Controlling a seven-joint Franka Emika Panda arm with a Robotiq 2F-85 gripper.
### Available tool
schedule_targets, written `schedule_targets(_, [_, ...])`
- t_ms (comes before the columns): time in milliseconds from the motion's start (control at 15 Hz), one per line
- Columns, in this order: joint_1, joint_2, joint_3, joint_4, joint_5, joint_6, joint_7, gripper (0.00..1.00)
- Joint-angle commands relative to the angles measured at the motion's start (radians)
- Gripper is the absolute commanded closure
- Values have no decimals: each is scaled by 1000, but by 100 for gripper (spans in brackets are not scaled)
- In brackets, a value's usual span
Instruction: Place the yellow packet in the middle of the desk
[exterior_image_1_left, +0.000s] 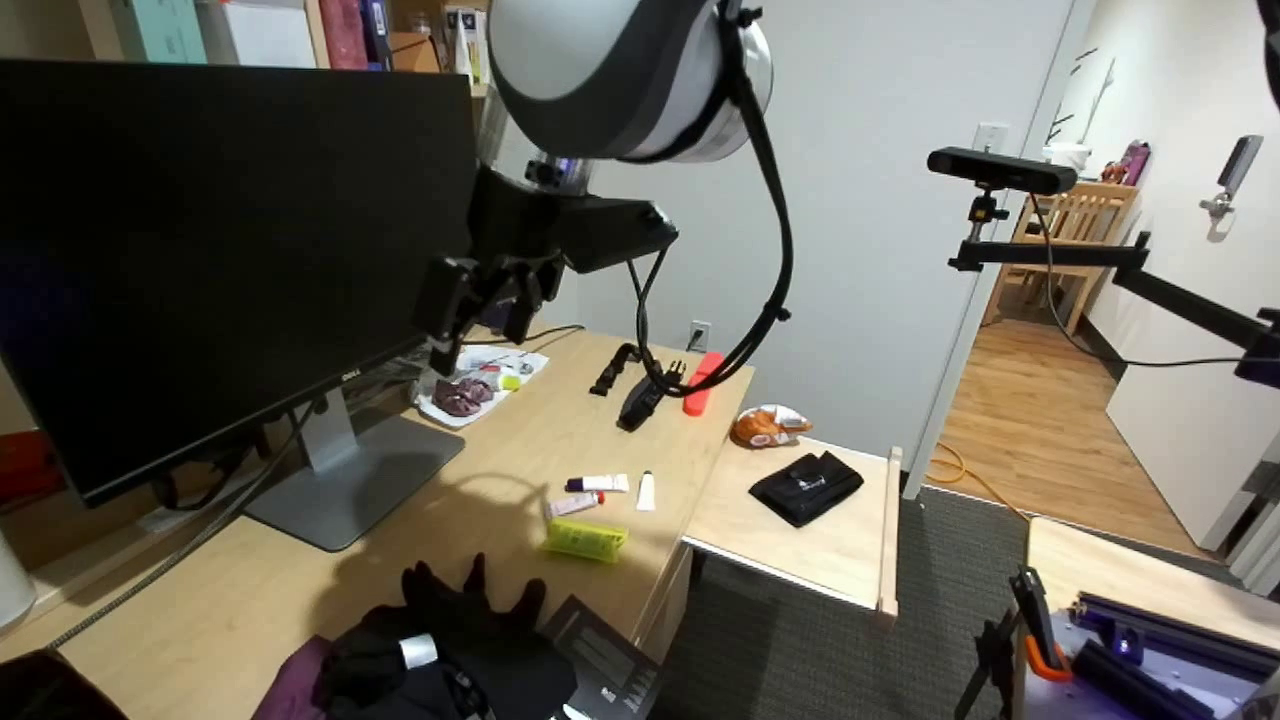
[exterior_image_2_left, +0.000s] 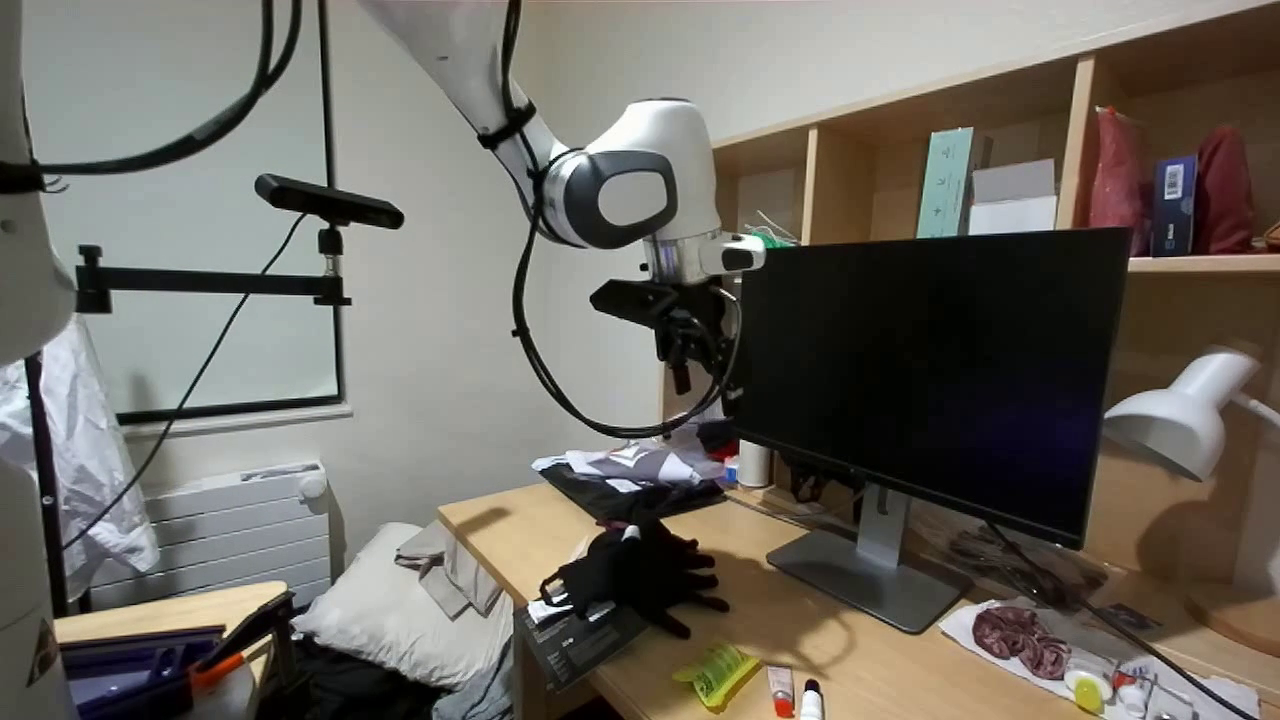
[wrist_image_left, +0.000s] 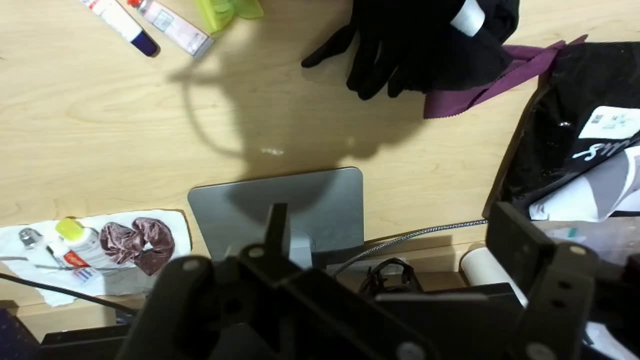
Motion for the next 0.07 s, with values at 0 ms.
schedule_targets(0, [26,-7,-27,-5,2,-7,-5,0])
